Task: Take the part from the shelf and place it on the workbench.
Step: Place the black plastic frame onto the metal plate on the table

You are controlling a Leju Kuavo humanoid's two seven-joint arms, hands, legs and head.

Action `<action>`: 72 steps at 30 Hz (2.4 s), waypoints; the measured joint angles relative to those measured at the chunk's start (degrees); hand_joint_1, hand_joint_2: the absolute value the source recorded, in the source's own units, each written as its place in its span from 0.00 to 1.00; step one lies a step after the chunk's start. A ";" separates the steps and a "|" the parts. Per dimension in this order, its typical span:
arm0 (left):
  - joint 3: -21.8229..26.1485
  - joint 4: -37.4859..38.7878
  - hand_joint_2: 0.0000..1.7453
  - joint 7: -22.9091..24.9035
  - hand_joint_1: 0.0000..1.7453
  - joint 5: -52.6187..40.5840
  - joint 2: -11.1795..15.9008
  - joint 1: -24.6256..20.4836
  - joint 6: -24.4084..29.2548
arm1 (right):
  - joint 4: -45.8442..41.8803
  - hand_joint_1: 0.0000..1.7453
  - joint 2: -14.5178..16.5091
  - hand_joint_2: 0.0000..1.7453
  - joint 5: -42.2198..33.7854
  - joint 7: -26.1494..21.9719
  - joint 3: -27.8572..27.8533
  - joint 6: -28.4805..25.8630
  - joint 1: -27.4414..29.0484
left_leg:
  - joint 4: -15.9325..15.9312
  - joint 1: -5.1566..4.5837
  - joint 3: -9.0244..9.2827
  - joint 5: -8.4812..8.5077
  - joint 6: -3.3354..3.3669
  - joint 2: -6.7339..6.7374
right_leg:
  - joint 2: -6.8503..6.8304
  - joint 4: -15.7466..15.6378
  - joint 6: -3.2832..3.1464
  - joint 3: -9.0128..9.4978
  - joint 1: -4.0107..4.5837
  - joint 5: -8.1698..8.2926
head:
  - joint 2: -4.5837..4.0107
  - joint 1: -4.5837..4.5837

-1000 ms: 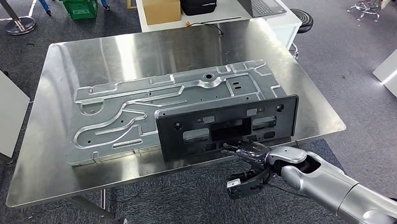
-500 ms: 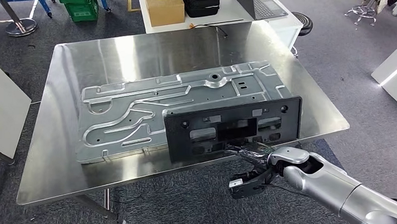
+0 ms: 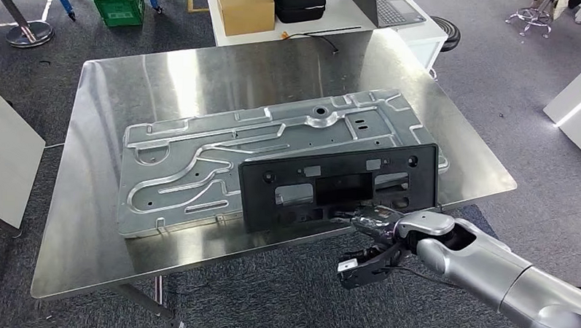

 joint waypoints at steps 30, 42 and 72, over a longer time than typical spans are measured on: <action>6.84 0.02 0.00 0.50 0.00 0.00 0.22 0.52 -0.68 | -10.27 0.00 -8.68 0.00 -6.37 3.46 4.76 15.73 -27.17 | -0.03 -0.05 -0.43 0.21 0.00 0.03 | 0.00 0.43 0.06 -0.69 0.12 -0.03 | 0.00 -0.02; 7.44 0.07 0.00 0.62 0.00 0.00 0.55 0.39 -1.00 | -11.20 0.00 -9.19 0.00 -8.02 3.56 4.99 16.81 -29.71 | -3.70 0.21 1.31 2.75 2.14 0.75 | 0.16 13.78 0.86 -5.76 -0.41 -7.22 | 0.00 0.42; 7.83 0.31 0.00 0.57 0.00 0.02 1.00 0.14 -1.86 | -13.20 0.00 -12.92 0.00 -10.41 4.09 5.20 15.70 -31.25 | -1.96 -1.61 -1.18 2.96 3.32 1.08 | 0.10 15.64 0.13 -7.28 0.92 -8.56 | 0.00 0.36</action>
